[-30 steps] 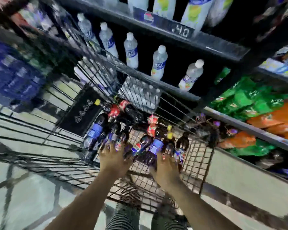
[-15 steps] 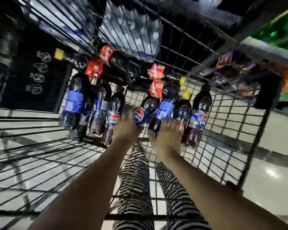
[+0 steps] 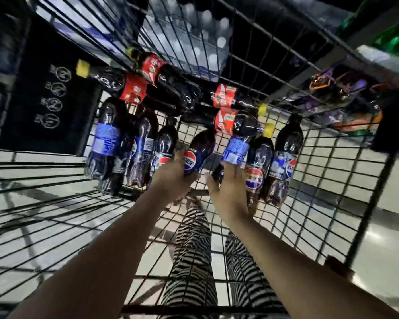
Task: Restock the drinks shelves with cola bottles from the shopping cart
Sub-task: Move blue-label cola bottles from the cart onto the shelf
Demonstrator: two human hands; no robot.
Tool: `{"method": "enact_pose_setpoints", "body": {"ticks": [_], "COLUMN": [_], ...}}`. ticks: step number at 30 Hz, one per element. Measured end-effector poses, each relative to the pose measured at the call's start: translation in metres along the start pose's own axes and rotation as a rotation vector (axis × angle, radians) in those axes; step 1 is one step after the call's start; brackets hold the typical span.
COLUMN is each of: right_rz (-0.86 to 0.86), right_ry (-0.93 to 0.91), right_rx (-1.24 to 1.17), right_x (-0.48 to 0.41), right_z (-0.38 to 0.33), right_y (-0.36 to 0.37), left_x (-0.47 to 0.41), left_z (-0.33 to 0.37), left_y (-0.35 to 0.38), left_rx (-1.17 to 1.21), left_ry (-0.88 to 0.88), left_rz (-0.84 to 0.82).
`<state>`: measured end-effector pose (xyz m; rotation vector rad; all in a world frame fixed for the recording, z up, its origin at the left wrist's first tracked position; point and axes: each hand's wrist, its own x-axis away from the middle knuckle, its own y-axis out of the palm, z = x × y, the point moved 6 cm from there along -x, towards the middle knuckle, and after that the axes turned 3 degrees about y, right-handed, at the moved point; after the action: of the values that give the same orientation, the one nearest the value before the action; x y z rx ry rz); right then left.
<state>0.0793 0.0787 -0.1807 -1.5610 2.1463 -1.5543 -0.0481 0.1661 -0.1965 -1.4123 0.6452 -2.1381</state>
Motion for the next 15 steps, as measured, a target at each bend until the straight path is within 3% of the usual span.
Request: {"method": "enact_pose_setpoints", "body": {"ticks": [3,7,10,15], "right_rz": [-0.188,-0.253,-0.301,-0.396], "right_ry": [0.218,0.472,0.529,0.461], "right_rx": [-0.356,-0.766,-0.861,-0.913], "right_x": [0.002,-0.002,0.002,-0.009], "right_z": [-0.019,-0.05,-0.071,-0.083], "right_y": [0.015,0.029,0.031,0.018], "left_x": [0.026,0.05,0.057,0.053], "left_z": [-0.007,-0.019,-0.034,-0.041], "left_y": [-0.014,-0.032,-0.045,-0.059], "left_rx": [-0.01,0.118,0.227,0.275], "left_ry": [0.003,-0.003,-0.012,0.052], "left_rz": [-0.047,-0.077,-0.081,-0.107]}}
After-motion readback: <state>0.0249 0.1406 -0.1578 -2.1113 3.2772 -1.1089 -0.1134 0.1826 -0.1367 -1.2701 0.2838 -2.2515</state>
